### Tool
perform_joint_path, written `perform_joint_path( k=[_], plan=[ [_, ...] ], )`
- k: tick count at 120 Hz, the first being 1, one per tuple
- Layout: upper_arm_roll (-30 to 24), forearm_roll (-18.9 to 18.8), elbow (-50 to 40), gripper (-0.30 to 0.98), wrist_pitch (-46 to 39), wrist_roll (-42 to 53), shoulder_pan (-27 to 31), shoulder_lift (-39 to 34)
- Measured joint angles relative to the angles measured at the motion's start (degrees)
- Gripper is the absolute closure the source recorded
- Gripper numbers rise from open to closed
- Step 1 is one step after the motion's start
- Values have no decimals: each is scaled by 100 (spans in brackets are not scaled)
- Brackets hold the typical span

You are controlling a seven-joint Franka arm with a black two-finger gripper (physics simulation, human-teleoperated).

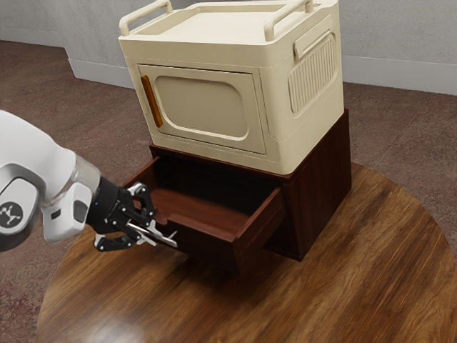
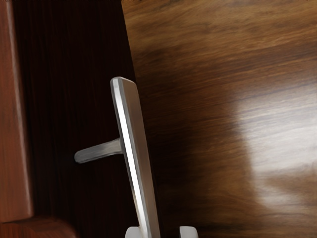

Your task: Pull the drawer handle with one arm to open the drawer

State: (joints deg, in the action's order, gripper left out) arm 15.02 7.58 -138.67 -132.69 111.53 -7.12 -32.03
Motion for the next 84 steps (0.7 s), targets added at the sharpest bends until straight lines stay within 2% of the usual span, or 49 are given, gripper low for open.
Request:
perform_joint_path(
  k=[63, 84],
  plan=[
    [3, -23, -232, 71, 95, 80, -5, -257],
    [2, -60, -233, 62, 140, 77, -59, -306]
  ],
)
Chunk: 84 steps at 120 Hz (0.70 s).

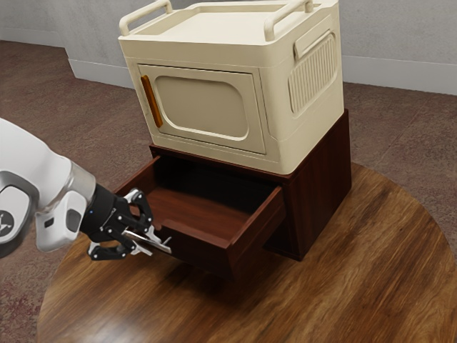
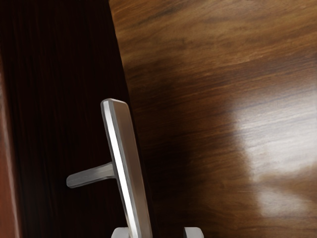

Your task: Pull the drawer handle with one arm to open the drawer

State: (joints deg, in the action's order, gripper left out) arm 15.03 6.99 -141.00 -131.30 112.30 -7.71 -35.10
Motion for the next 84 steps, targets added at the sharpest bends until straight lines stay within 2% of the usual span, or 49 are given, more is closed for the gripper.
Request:
perform_joint_path(
  k=[32, 58, 70, 84],
  plan=[
    [-41, -12, 145, 53, 320, -9, 13, -275],
    [-131, -13, 907, 50, 1109, -37, 29, -263],
    [-146, -53, 1716, 49, 1590, -141, 14, 272],
    [-142, -371, 3215, 46, 2413, -477, -65, 1298]
  ],
)
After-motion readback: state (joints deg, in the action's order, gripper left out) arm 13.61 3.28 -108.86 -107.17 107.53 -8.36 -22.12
